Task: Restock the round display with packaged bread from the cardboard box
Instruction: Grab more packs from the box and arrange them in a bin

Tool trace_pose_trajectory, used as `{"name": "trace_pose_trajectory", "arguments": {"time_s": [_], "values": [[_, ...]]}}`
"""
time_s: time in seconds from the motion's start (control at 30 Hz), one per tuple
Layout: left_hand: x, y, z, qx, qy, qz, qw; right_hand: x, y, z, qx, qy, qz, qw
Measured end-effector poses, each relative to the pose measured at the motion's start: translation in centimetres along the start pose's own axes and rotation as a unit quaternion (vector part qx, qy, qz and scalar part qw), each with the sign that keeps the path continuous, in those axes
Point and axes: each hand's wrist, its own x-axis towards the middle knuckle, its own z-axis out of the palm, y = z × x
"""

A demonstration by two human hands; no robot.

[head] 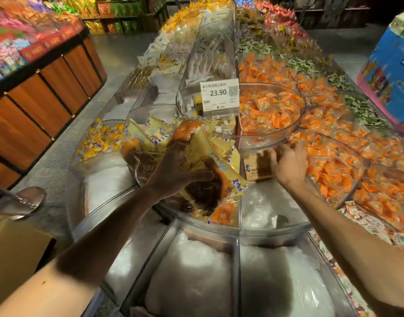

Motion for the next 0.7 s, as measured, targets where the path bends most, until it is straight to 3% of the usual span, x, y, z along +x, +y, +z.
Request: {"name": "trace_pose_trajectory", "arguments": {"time_s": [0.03,0.1,0.17,0.2,0.3,0.4,0.57,0.7], "values": [[0.0,0.0,-0.2,-0.006,-0.015,-0.008,1.000,-1.0,-1.9,-1.2,0.091,-0.019,-0.030,0.995],[-0.3,0.1,-0.5,-0.042,-0.045,-0.026,0.998,-3.9,-6.1,-3.5,0.245,-0.171,-0.081,0.951],[-0.9,0.5,-0.8,-0.077,-0.073,-0.020,0.994,-7.3,-8.9,-4.5,0.273,-0.336,-0.095,0.897],[-1.2,0.4,-1.0,-0.083,-0.085,-0.015,0.993,-8.6,-9.6,-4.1,0.261,-0.358,-0.110,0.890],[-2.3,-0.7,-2.6,-0.121,-0.071,-0.025,0.990,-10.9,-10.5,-2.9,0.294,-0.308,-0.103,0.899],[-3.2,-3.3,-4.7,-0.205,-0.054,-0.038,0.977,-12.3,-11.2,-2.2,0.349,-0.253,-0.025,0.902],[-4.4,-7.2,-7.8,-0.181,-0.102,0.019,0.978,-14.6,-16.5,-0.1,0.353,-0.140,0.040,0.924],[-3.3,-9.9,-11.7,-0.181,-0.084,0.053,0.978,-15.4,-23.1,2.3,0.351,-0.080,0.067,0.930]]}}
